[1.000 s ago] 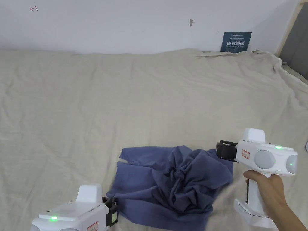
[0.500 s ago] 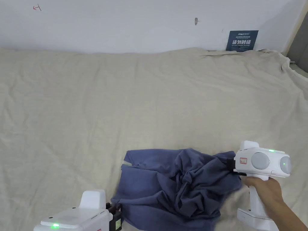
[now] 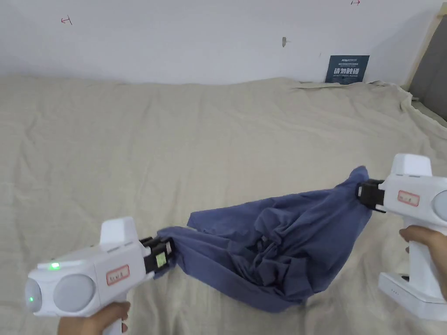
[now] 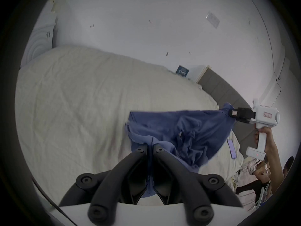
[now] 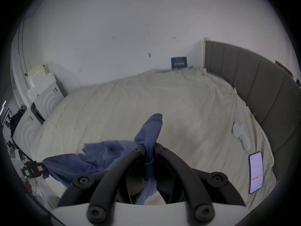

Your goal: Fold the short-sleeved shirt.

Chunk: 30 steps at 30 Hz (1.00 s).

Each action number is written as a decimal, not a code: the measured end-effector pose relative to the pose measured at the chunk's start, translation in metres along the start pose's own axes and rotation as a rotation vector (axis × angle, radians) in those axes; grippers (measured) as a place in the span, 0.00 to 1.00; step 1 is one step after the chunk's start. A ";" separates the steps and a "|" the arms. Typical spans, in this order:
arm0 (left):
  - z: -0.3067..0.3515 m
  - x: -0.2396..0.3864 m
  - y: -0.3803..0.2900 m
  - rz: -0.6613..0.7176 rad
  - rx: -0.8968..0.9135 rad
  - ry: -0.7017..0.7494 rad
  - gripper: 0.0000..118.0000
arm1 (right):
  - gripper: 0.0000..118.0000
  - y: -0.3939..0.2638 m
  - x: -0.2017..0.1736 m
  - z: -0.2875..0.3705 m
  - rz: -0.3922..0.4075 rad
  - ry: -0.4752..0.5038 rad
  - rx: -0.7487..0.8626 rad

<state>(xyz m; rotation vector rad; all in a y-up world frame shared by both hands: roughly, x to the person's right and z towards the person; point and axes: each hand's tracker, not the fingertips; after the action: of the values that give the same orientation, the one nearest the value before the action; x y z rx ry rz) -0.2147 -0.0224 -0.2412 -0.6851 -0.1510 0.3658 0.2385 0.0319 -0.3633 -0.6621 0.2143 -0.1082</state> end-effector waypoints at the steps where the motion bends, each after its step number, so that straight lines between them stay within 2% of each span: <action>1: 0.005 -0.001 0.011 -0.006 0.025 -0.001 0.03 | 0.05 0.007 0.000 0.009 -0.003 0.004 0.025; 5: 0.026 -0.009 0.061 0.004 0.129 0.002 0.03 | 0.05 0.034 0.003 0.041 -0.009 -0.004 0.089; 8: 0.040 -0.016 0.100 0.021 0.186 0.021 0.03 | 0.05 0.056 0.011 0.058 -0.043 -0.007 0.118; 13: 0.058 -0.030 0.166 0.064 0.272 0.068 0.03 | 0.05 0.090 0.024 0.071 -0.058 -0.057 0.158; 15: 0.061 -0.032 0.188 0.062 0.295 0.084 0.03 | 0.05 0.102 0.030 0.072 -0.084 -0.045 0.167; 23: 0.043 -0.018 0.278 0.004 0.330 0.137 0.03 | 0.05 0.160 0.016 0.046 -0.092 -0.048 0.239; 27: 0.041 -0.006 0.316 -0.064 0.393 0.191 0.03 | 0.05 0.193 0.002 0.035 -0.051 -0.085 0.316; 30: 0.040 -0.004 0.339 -0.072 0.405 0.197 0.03 | 0.05 0.215 0.000 0.025 -0.058 -0.086 0.338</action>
<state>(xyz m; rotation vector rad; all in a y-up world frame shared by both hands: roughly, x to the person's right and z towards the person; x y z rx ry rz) -0.3235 0.2411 -0.4284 -0.3117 0.0855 0.2474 0.2516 0.2152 -0.4770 -0.3353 0.0906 -0.1676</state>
